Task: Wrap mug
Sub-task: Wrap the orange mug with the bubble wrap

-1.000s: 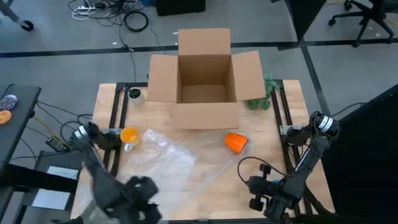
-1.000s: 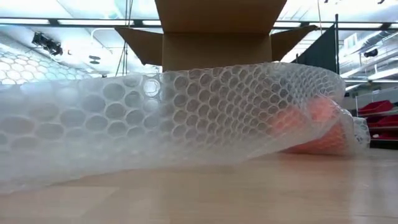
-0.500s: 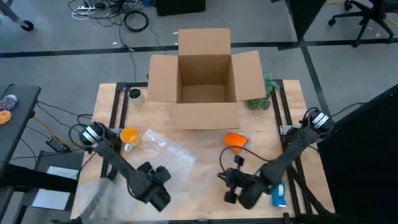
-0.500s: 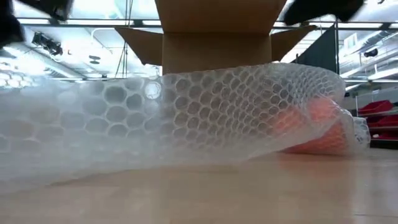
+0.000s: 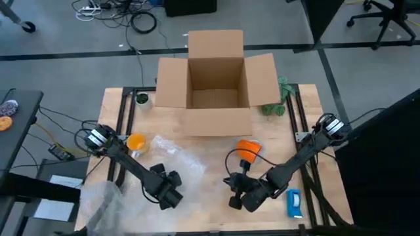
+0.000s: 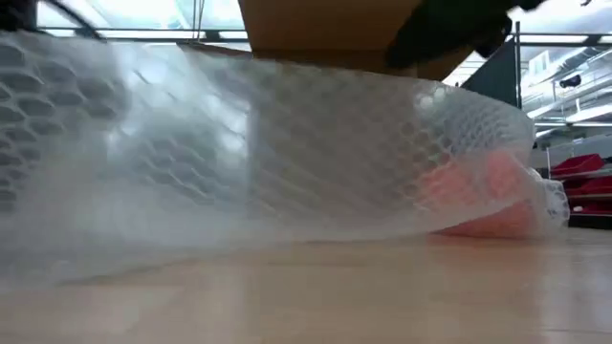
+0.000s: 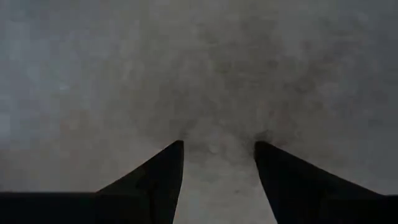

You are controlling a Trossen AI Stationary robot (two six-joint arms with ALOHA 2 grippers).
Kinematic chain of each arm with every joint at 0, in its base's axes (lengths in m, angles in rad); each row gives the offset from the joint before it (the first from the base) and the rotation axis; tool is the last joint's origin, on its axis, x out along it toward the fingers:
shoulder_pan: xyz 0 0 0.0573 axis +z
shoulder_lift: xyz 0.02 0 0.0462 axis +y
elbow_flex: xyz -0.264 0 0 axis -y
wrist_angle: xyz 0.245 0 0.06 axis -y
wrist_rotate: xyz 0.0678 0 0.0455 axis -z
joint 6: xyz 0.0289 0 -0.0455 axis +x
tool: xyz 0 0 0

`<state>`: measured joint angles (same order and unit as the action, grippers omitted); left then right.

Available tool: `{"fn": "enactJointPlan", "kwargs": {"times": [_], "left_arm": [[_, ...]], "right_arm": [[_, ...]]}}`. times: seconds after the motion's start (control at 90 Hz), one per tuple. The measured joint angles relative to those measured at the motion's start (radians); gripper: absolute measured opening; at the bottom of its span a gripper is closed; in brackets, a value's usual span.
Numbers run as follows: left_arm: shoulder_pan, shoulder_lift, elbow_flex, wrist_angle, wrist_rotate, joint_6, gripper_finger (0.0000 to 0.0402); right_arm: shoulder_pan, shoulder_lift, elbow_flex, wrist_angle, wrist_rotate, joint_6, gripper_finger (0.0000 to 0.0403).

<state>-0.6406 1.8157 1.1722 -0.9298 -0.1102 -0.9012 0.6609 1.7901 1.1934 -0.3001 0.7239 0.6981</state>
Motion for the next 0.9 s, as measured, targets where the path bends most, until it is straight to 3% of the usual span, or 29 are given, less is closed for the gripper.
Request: {"fn": "enactJointPlan", "kwargs": {"times": [0.1, 0.222, 0.389, 0.478, 0.644, 0.9], "left_arm": [[0.011, -0.014, 0.052, -0.052, -0.048, 0.087, 0.0186], [0.047, -0.034, 0.062, -0.102, -0.029, 0.160, 0.0186], [0.094, -0.093, 0.060, -0.248, -0.037, 0.168, 0.0186], [0.115, -0.146, 0.044, -0.214, -0.067, 0.167, 0.0186], [0.163, -0.215, -0.040, 0.052, -0.117, 0.156, 0.0186], [0.249, -0.178, -0.161, 0.710, -0.239, 0.274, 0.0186]], "right_arm": [[-0.002, 0.064, 0.000, 0.023, -0.046, 0.009, 0.0000], [0.008, 0.105, 0.000, 0.017, -0.099, 0.057, 0.0000], [0.028, 0.122, 0.000, -0.009, -0.140, 0.100, 0.0000], [0.034, 0.108, -0.001, -0.014, -0.125, 0.101, 0.0000], [0.040, -0.037, 0.000, -0.099, -0.022, 0.090, 0.0000], [0.090, -0.273, 0.000, -0.622, -0.040, 0.276, 0.0000]]}}
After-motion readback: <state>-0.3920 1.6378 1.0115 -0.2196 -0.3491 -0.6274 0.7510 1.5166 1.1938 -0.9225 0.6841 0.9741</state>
